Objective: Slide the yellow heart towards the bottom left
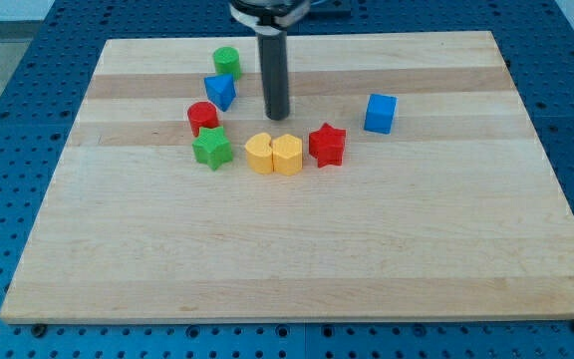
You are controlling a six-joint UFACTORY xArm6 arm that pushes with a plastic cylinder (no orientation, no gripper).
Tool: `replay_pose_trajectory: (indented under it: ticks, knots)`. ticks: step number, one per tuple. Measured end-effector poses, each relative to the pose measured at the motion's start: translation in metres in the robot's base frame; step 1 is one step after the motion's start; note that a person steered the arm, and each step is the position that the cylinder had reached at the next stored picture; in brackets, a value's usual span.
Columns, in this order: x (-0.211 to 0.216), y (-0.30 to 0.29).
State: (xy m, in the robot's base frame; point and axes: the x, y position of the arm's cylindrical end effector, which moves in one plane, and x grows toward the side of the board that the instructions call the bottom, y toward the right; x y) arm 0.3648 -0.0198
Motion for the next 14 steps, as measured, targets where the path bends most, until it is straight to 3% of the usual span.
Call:
replay_pose_trajectory:
  ticks: [2,5,7,11,14]
  knots:
    - [0.084,-0.005]
    - [0.060,-0.004]
    - [0.082,-0.019]
    - [0.049,-0.037]
    - [0.092,-0.072]
